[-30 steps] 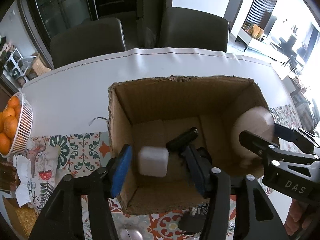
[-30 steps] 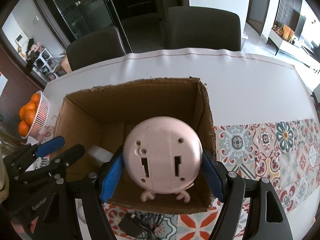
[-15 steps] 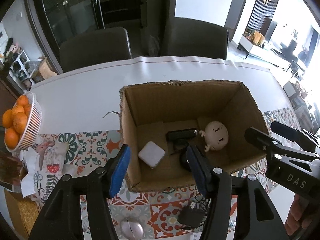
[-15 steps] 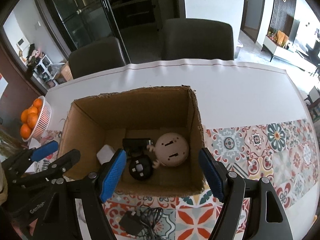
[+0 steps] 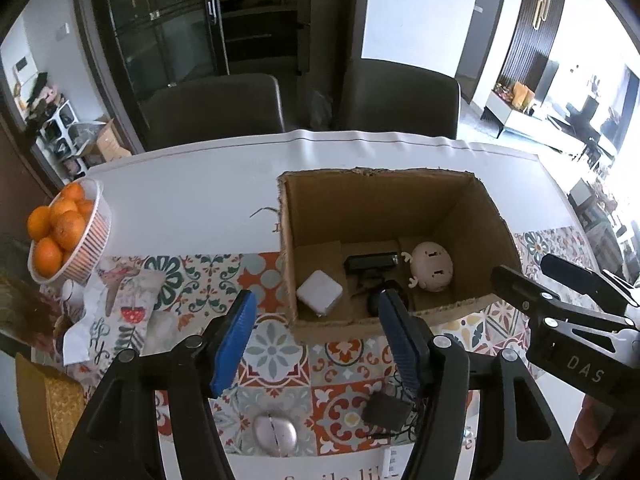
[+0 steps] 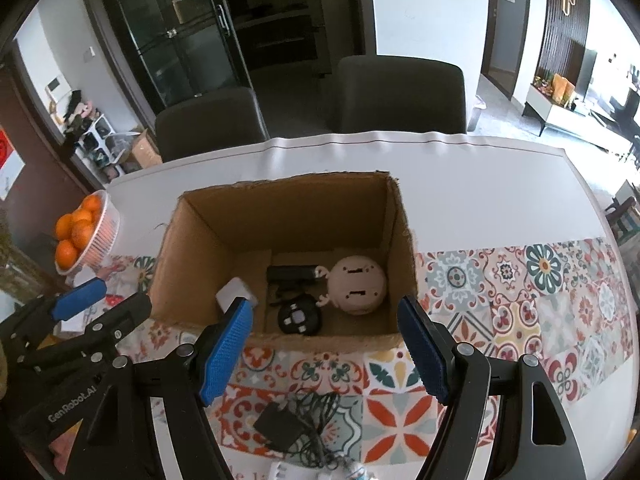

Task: Organize rigid objects
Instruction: 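Withdraw both open grippers from the box toward the table, then move the left gripper to the silver ball while the right gripper approaches the black adapter, then close the left gripper on the silver ball while the right gripper grasps the black adapter, then lift and carry the silver ball and black adapter over the box with both grippers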

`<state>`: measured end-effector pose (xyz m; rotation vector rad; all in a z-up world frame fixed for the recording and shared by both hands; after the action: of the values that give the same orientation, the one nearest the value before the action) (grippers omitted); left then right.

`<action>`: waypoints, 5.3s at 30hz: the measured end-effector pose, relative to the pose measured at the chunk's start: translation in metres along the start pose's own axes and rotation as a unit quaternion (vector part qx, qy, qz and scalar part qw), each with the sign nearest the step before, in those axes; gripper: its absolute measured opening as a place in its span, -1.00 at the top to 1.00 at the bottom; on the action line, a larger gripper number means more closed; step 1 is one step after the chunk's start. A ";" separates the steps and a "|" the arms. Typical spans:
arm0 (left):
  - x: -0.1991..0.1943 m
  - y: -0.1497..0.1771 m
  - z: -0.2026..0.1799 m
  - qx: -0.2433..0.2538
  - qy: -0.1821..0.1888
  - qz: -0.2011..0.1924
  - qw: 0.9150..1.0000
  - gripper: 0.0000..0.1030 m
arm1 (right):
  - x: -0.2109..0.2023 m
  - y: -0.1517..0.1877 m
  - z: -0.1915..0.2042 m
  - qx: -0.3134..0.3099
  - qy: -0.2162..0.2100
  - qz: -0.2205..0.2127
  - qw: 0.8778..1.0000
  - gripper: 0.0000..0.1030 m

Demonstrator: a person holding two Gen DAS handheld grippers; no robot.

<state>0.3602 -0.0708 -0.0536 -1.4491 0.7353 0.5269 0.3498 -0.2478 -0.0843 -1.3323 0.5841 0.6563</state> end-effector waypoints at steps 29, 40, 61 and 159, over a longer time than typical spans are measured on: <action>-0.037 0.076 0.036 -0.016 -0.017 0.023 0.999 -0.30 | -0.021 0.068 0.040 -0.021 -0.026 0.042 0.999 -0.47; -0.018 0.108 0.049 -0.022 -0.026 0.067 0.997 -0.31 | 0.003 0.105 0.047 -0.014 -0.026 0.103 0.994 -0.54; 0.035 0.161 0.053 -0.027 -0.022 0.163 0.986 -0.33 | 0.053 0.159 0.039 0.000 -0.011 0.198 0.980 -0.66; 0.036 0.156 0.019 0.007 0.009 0.114 0.993 -0.02 | 0.038 0.163 0.015 0.026 -0.047 0.146 0.988 0.36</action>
<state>0.2743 -0.0446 -0.1877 -1.3655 0.9242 0.6835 0.2577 -0.2107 -0.2204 -1.1712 0.7228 0.9318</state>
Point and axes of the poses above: each gripper's, at about its wrist camera, not at the fingertips, and x roughly the way its jaws point, z to its left, y to its underside, the point moved 5 cm from there along x, roughly the way its jaws point, and after that the axes turned 12 degrees about -z, right-handed, at the moved point
